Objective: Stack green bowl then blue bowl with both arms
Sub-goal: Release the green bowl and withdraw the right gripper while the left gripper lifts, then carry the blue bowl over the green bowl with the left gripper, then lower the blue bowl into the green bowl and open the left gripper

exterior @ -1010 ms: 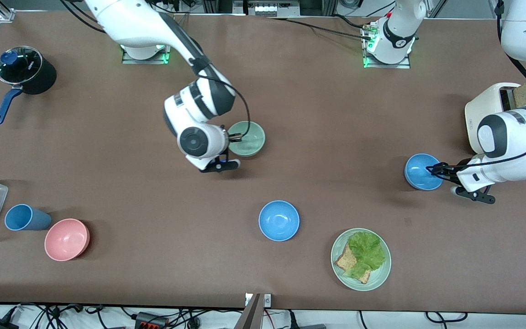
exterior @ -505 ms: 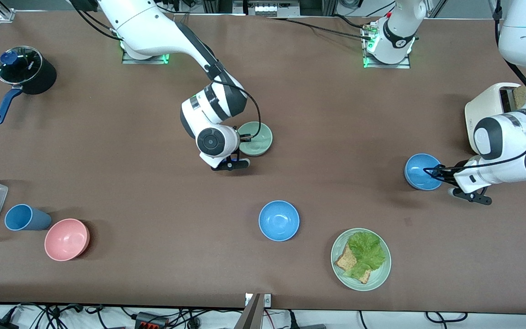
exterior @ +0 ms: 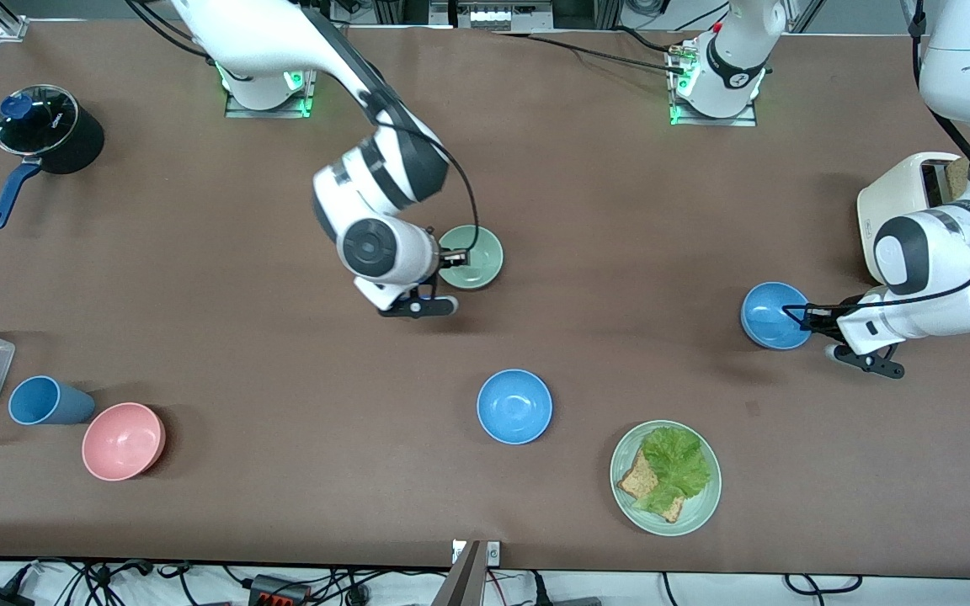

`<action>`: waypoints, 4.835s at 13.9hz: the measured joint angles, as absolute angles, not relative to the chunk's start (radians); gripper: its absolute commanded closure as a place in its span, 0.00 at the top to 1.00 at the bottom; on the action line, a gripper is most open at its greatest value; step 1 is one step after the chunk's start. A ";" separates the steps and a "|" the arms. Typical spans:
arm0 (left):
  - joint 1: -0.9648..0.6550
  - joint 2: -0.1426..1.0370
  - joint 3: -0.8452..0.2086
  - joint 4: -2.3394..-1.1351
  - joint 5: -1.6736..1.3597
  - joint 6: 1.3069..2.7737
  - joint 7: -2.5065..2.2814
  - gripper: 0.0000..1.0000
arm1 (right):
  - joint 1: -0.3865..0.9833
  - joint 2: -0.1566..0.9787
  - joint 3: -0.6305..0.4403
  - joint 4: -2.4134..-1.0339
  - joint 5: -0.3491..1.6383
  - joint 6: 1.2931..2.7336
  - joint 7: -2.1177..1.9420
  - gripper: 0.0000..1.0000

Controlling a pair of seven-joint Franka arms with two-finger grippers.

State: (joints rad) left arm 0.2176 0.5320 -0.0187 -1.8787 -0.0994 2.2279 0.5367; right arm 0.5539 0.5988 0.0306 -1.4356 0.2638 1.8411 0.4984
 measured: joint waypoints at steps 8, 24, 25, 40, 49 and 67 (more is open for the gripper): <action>0.223 0.488 -0.049 -1.855 -0.143 2.115 0.532 0.01 | 0.403 0.425 -0.173 -1.402 0.139 1.756 0.406 1.00; 0.200 0.307 -0.737 -1.848 -0.173 2.058 -0.797 0.01 | -0.042 0.209 -0.055 -1.398 0.010 1.754 0.042 1.00; 0.189 0.308 -0.757 -1.863 -0.173 2.112 -0.871 0.01 | -0.060 0.204 -0.046 -1.398 0.009 1.753 0.016 1.00; -0.034 0.406 -0.771 -2.015 0.074 2.488 -1.495 0.01 | -0.077 0.049 -0.013 -1.649 -0.001 1.772 0.009 1.00; -0.068 0.497 -0.770 -2.014 0.304 2.520 -1.701 0.01 | -0.076 0.027 -0.010 -1.652 -0.001 1.768 -0.036 1.00; -0.100 0.548 -0.757 -1.965 0.309 2.526 -1.730 0.28 | -0.076 0.027 -0.007 -1.652 -0.001 1.760 -0.041 1.00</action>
